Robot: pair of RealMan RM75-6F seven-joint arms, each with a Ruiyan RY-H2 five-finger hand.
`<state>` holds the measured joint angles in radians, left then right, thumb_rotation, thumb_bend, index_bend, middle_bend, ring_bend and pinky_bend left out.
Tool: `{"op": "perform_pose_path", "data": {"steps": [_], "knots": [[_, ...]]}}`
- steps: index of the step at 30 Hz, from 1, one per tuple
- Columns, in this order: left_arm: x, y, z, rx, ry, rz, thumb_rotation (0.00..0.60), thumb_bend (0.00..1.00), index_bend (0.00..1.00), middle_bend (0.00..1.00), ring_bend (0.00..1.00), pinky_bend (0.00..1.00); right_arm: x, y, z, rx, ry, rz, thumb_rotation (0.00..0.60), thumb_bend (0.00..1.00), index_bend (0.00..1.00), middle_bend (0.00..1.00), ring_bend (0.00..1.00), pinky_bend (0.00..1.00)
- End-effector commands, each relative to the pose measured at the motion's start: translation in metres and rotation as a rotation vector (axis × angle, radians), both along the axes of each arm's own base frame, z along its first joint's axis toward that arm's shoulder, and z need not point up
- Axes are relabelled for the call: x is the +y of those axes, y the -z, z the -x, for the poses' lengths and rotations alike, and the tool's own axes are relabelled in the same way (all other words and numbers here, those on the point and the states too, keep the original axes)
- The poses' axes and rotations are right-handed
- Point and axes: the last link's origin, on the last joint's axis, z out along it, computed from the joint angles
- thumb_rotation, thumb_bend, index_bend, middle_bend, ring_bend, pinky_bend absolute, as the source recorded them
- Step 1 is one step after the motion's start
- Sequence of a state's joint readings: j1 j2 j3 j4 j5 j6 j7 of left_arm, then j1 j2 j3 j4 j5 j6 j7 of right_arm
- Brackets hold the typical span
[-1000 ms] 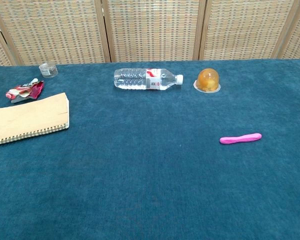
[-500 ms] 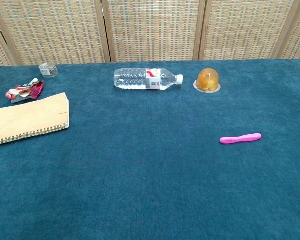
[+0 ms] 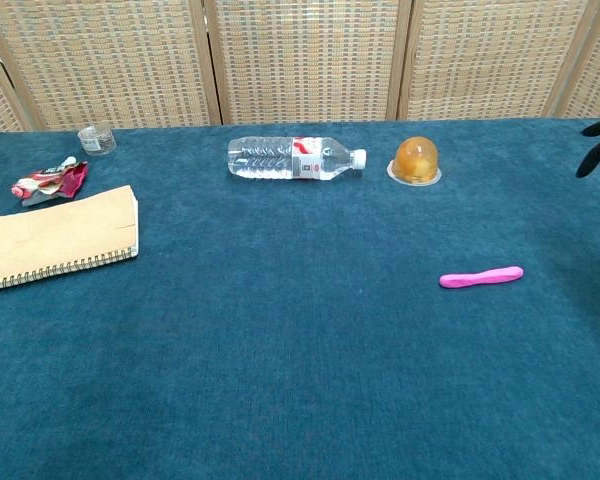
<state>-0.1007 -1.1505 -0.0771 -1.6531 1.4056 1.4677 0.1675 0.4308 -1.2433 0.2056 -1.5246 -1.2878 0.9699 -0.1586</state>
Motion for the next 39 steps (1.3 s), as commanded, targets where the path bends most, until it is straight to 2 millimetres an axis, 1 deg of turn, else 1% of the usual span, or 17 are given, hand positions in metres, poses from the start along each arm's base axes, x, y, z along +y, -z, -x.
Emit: {"op": "perform_pose_path", "data": {"steps": [1,4,10,18,27,35,39], "knots": [[0.002,0.003,0.002,0.007,-0.011,0.000,0.600,0.00,0.00,0.00,0.00,0.00,-0.021,0.022,-0.001,0.008,0.020,-0.045,0.600,0.33,0.35,0.00,0.00,0.00],[0.005,0.004,0.004,0.013,-0.020,-0.004,0.600,0.00,0.00,0.00,0.00,0.00,-0.028,0.035,0.000,0.002,0.035,-0.067,0.600,0.38,0.40,0.00,0.00,0.00],[0.008,0.008,0.006,0.021,-0.031,-0.001,0.600,0.00,0.00,0.00,0.00,0.00,-0.037,0.054,0.002,-0.019,0.041,-0.089,0.600,0.41,0.44,0.00,0.00,0.00],[0.009,0.011,0.006,0.027,-0.036,0.003,0.600,0.00,0.00,0.00,0.00,0.00,-0.040,0.073,0.000,-0.025,0.033,-0.122,0.600,0.44,0.46,0.01,0.00,0.00],[0.009,0.011,0.005,0.032,-0.032,0.000,0.600,0.00,0.00,0.00,0.00,0.00,-0.038,0.089,-0.006,-0.045,0.011,-0.151,0.600,0.46,0.47,0.02,0.00,0.00],[0.009,0.011,0.006,0.027,-0.034,-0.001,0.600,0.00,0.00,0.00,0.00,0.00,-0.037,0.097,-0.010,-0.040,-0.002,-0.162,0.600,0.47,0.48,0.02,0.00,0.00],[0.009,0.011,0.005,0.026,-0.031,-0.002,0.600,0.00,0.00,0.00,0.00,0.00,-0.039,0.100,-0.011,-0.037,0.001,-0.165,0.600,0.49,0.50,0.02,0.00,0.00]]}}
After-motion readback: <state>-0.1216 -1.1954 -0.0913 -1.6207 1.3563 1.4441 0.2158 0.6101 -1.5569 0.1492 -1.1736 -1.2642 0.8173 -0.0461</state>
